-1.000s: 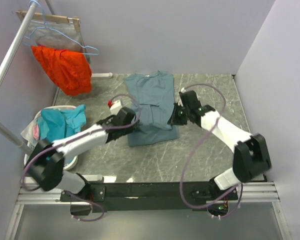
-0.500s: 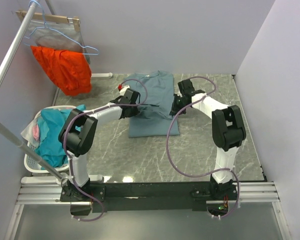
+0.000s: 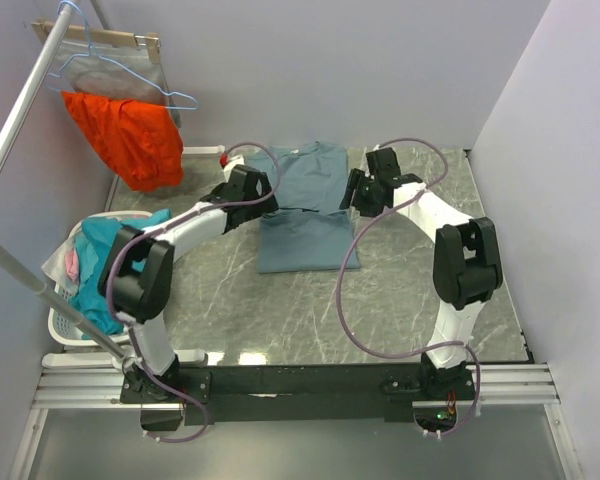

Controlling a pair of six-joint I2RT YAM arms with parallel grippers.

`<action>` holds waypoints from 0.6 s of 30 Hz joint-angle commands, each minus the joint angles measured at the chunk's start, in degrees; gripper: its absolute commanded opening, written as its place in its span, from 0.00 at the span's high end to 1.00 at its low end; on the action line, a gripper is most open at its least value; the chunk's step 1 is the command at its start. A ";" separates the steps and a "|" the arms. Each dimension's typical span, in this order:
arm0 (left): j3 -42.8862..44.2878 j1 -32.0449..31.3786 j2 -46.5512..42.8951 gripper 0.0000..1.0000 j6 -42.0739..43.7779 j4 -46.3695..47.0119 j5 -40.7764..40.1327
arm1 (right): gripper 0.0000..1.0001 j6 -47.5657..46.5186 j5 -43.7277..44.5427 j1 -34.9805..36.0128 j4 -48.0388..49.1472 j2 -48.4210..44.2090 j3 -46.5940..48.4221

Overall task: Fold and stack the t-shirts
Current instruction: Fold the folded rectangular tshirt in 1/3 of the way

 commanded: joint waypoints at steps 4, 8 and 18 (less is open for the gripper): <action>-6.12 -0.39 -7.02 0.01 0.15 7.97 15.94 | 0.32 -0.64 -8.21 3.85 2.19 -2.03 -1.51; -5.52 -0.39 -1.76 0.03 0.15 10.17 23.25 | 0.32 -0.46 -10.93 4.64 2.98 0.42 -0.29; 0.28 0.13 10.74 0.04 3.05 14.83 19.94 | 0.31 -3.01 -3.39 2.80 0.61 12.20 8.85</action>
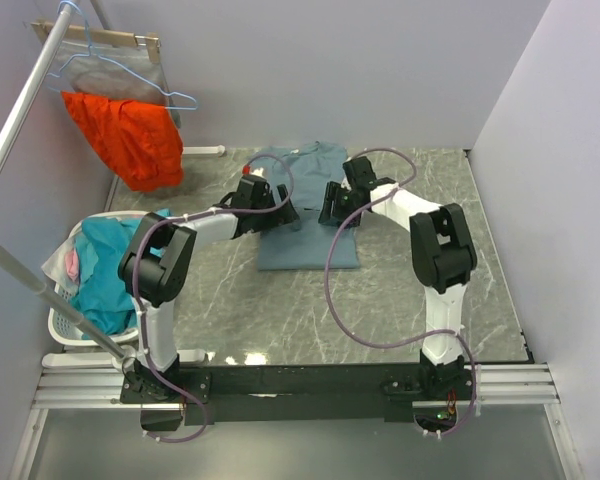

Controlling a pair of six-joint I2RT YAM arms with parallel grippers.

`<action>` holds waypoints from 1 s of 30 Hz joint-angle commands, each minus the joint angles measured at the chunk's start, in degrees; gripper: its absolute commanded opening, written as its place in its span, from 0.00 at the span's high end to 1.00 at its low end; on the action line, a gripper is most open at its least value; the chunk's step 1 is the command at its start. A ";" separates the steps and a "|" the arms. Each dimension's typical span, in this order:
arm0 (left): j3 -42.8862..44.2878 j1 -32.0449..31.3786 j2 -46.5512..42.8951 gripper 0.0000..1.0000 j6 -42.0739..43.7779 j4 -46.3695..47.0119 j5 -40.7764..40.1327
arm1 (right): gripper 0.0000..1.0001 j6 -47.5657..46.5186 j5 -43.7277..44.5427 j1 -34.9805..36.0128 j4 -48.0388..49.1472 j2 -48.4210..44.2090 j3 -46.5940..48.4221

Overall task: Fold and stack the t-shirts
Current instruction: Fold the folded rectangular tshirt in 1/3 of the way

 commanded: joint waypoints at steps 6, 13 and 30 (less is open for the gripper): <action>-0.81 0.64 2.20 0.03 2.57 2.37 -8.31 | 0.31 -3.78 8.28 -3.64 -4.00 3.63 7.08; -4.25 0.64 -4.04 0.02 3.62 -2.11 -19.56 | 0.29 -5.01 13.65 -5.22 -5.23 -1.73 4.89; -27.88 0.38 -27.50 0.01 -2.16 4.45 -8.51 | 0.26 -2.99 1.70 -6.19 4.69 -22.83 -25.77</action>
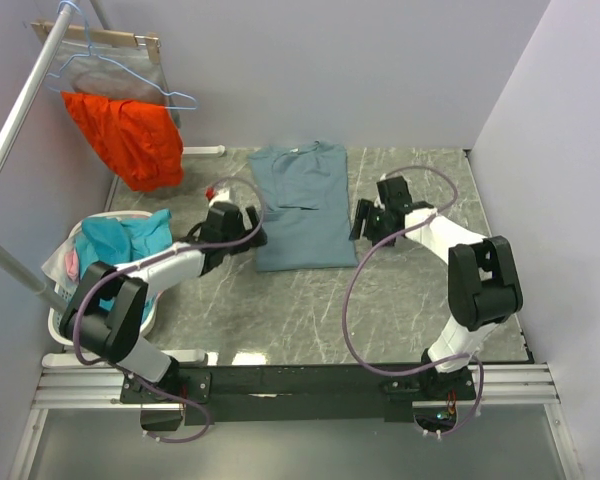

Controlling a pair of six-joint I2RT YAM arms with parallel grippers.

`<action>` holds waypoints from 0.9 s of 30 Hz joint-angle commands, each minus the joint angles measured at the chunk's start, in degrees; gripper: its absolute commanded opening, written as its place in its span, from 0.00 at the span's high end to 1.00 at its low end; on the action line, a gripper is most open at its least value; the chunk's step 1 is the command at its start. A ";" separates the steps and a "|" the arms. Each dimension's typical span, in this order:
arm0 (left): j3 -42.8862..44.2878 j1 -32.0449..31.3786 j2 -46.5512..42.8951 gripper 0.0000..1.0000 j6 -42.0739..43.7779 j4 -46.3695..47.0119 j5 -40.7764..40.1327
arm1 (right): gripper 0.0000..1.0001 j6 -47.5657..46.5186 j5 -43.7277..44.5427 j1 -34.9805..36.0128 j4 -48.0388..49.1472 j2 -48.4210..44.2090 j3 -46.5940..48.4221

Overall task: Fold and stack the t-shirts
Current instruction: Fold the folded rectangular tshirt in 1/3 of the way, then grab one side of the 2/3 rectangular tshirt with both arms

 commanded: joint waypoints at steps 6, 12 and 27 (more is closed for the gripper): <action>-16.07 -0.17 -4.81 0.01 -5.88 11.96 11.69 | 0.26 0.53 -6.05 -0.73 6.11 -5.23 -11.48; -20.56 -0.17 -2.37 0.01 -6.24 20.40 15.91 | 0.25 1.14 -10.26 -0.90 8.57 -3.74 -14.12; -18.28 -0.17 10.38 0.46 -8.34 30.25 23.13 | 0.56 6.50 -21.78 -0.90 16.48 5.58 -14.65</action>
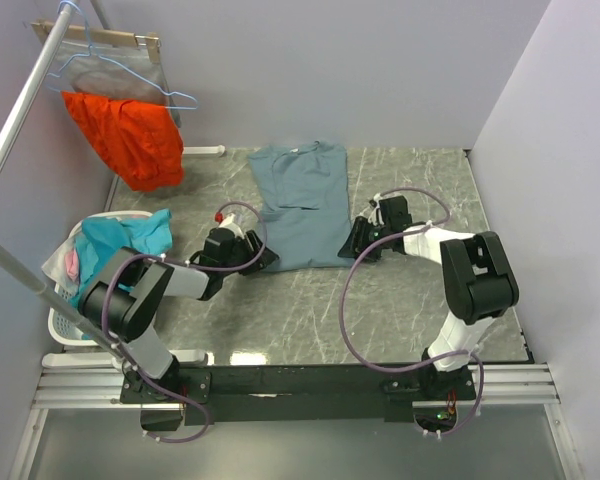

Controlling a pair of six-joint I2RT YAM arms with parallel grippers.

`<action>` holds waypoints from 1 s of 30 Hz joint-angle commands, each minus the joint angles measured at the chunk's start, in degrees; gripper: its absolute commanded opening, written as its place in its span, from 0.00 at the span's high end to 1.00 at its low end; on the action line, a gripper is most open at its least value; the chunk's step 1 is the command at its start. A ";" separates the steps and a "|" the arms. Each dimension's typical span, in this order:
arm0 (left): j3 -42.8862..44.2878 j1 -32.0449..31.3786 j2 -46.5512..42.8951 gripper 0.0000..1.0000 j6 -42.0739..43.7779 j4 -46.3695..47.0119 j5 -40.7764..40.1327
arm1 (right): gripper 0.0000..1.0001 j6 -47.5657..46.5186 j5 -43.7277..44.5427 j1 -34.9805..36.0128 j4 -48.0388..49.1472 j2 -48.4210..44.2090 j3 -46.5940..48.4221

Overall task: Fold and stack the t-shirts
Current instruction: Grab one side of the 2/3 rectangular tshirt with both arms

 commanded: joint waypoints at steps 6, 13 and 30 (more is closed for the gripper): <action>-1.06 -0.23 1.88 0.97 -0.26 -4.50 2.27 | 1.00 1.48 -2.05 -0.23 2.29 2.48 -3.27; -3.95 -1.37 -4.97 0.99 -0.78 -12.14 1.40 | 1.00 2.70 -3.10 -0.23 4.04 -4.81 -10.64; -16.43 -22.73 -29.93 0.99 -15.02 -25.60 -12.57 | 0.99 9.73 7.37 3.81 -5.36 -40.04 -32.71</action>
